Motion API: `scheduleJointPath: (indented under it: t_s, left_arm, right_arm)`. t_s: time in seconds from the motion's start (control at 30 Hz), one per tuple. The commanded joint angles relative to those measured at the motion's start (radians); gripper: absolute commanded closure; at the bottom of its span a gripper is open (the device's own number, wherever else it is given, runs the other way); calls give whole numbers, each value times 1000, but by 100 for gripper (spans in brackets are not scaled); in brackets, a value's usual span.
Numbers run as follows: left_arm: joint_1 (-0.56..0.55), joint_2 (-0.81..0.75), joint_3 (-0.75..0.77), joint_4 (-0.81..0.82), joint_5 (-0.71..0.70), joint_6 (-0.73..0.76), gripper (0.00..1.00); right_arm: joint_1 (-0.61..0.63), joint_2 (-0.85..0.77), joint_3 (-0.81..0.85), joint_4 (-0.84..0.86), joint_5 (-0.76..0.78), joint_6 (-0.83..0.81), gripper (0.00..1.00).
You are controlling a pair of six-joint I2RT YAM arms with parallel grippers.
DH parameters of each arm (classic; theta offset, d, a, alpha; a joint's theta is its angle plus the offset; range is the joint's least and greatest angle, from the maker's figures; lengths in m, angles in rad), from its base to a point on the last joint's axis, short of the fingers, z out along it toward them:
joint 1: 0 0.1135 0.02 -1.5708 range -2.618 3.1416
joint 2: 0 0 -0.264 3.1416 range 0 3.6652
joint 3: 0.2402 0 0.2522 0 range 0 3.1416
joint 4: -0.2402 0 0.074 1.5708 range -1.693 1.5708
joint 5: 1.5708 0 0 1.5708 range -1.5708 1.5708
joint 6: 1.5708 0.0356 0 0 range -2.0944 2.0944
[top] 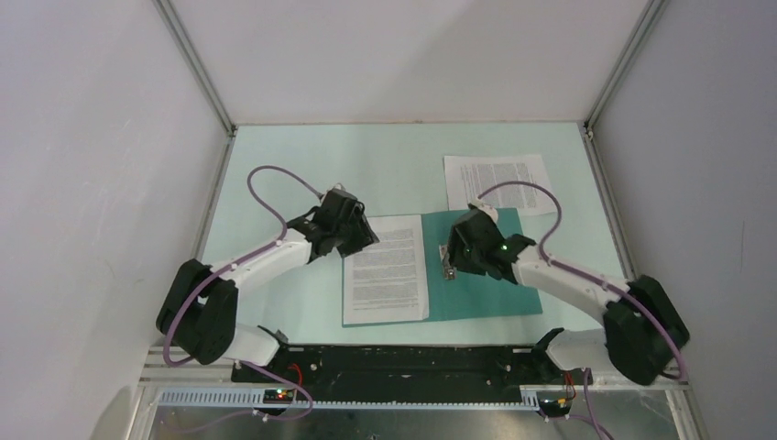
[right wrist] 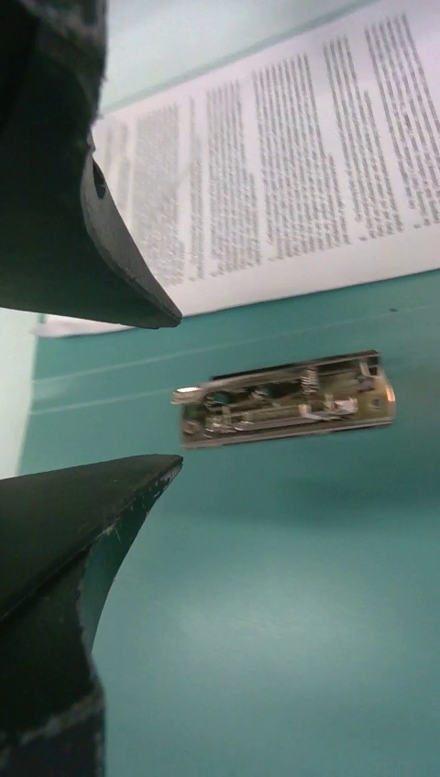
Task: Put the files into the folder
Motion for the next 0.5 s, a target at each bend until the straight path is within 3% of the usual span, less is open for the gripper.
scheduleJointPath:
  t_s: [0.0,0.37,0.47]
  left_arm:
    - [-27,-12,9,-11,49,41,44]
    - [-28,-126,-102,-12,45,28,45]
    - [-28,-152,-121,-12,29,14,46]
  right_arm:
    - [-33,173,117,28,76,-192,45]
    - [47,397,247,5,174,-252,53]
    - [93,416,256,-9,187,-241,62]
